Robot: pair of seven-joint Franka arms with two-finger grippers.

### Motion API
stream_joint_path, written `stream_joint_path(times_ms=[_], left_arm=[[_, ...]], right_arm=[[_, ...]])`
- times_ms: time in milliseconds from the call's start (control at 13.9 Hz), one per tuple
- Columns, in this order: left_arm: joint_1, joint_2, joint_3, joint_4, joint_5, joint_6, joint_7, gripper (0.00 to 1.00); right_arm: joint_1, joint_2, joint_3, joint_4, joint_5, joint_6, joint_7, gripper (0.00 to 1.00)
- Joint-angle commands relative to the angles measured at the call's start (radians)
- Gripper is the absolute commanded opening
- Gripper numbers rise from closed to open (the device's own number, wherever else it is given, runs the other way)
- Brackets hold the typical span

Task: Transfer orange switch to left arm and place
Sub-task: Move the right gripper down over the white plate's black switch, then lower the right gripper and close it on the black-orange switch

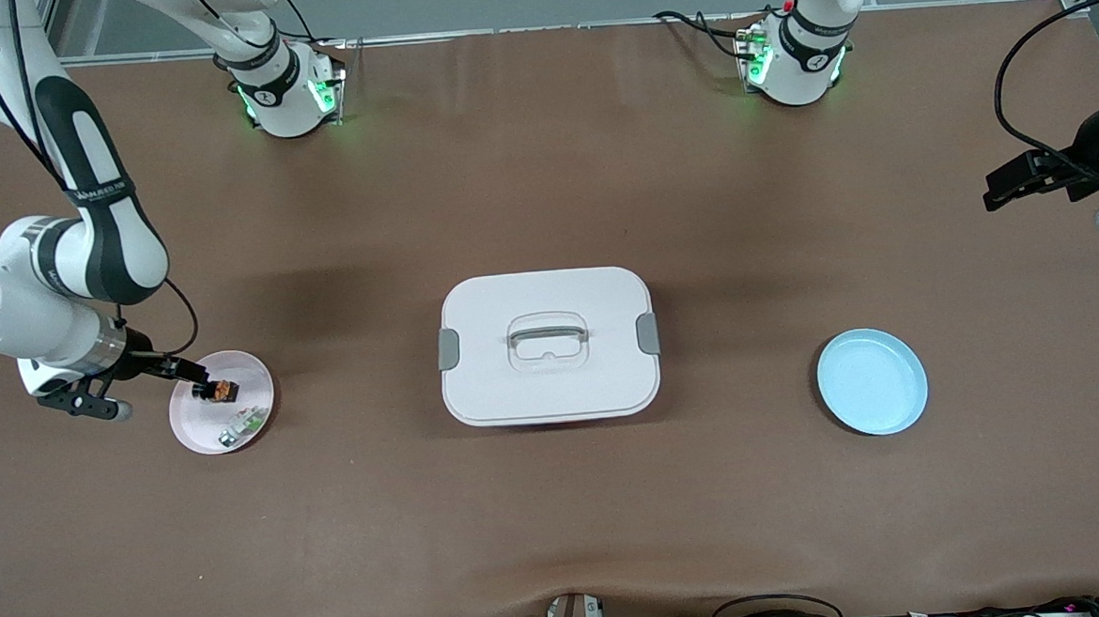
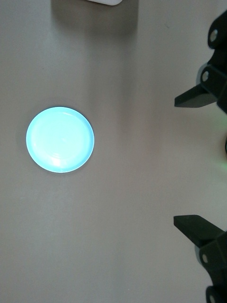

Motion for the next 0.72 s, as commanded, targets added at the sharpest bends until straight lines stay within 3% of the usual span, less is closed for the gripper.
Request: stream_joint_path(times_ms=[0,646], left_arm=[[-0.001,0.006,-0.003,0.019,0.022,-0.005,0.000,1.00],[0.036,0.035,0.000,0.019,0.009,-0.003,0.012,1.00]], right_arm=[[0.000,0.037,-0.001,0.004,0.000,0.052,0.018,1.00],[0.031,0.129,-0.001,0.035,-0.001,0.100,0.029,1.00]])
